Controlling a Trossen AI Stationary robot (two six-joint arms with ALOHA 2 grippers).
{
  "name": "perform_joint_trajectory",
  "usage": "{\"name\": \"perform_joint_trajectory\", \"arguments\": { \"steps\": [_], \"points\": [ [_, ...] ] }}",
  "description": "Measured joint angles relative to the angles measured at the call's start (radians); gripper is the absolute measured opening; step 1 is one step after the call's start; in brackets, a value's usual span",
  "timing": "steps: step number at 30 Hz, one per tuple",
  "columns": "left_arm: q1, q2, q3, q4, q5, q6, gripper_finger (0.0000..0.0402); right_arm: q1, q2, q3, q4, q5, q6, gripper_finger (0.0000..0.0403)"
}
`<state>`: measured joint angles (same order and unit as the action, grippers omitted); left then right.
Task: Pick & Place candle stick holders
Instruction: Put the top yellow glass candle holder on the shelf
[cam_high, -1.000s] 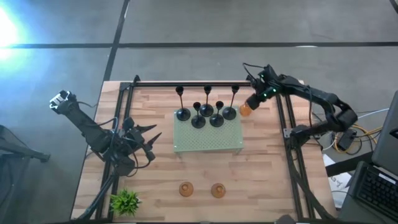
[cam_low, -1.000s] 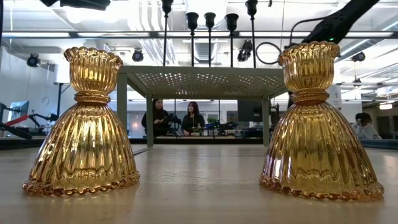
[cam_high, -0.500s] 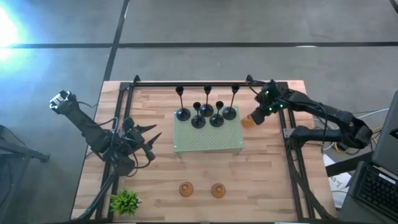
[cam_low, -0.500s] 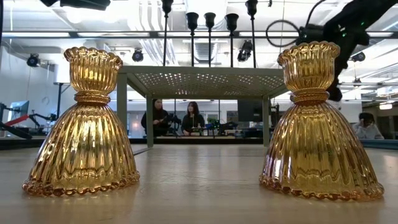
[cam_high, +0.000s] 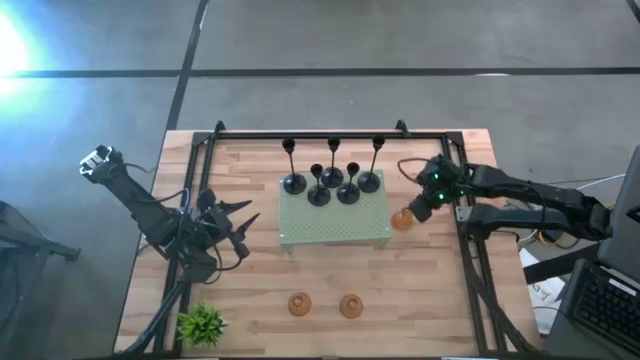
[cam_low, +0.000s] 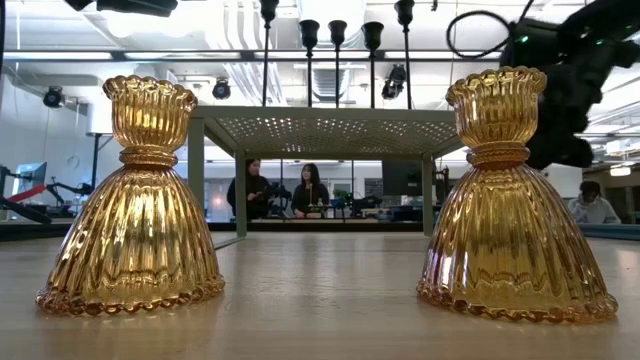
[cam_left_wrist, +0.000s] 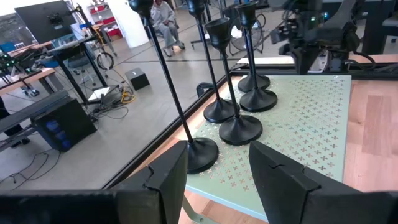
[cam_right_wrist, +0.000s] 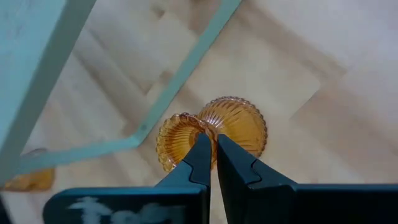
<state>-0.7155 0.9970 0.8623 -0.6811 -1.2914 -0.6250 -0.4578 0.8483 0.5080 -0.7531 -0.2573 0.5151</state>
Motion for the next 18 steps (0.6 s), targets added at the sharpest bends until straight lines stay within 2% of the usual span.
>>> {"name": "perform_joint_trajectory", "arguments": {
  "steps": [4, 9, 14, 18],
  "points": [
    [0.0, 0.0, 0.0, 0.0, 0.0, 0.0, 0.0177, 0.138, -0.074, -0.024, -0.004, 0.01, 0.134, 0.0008],
    [0.0, 0.0, 0.0, 0.0, 0.0, 0.0, 0.0177, 0.344, -0.129, -0.026, -0.008, 0.111, 0.315, 0.0008],
    [0.0, 0.0, 0.0, 0.0, 0.0, 0.0, 0.0177, 0.561, -0.112, -0.026, 0.008, 0.245, 0.493, 0.0008],
    [-0.001, 0.0, 0.0, 0.0, 0.0, 0.0, 0.0177, 0.725, -0.059, -0.027, 0.088, 0.333, 0.613, 0.0008]
  ]
}}
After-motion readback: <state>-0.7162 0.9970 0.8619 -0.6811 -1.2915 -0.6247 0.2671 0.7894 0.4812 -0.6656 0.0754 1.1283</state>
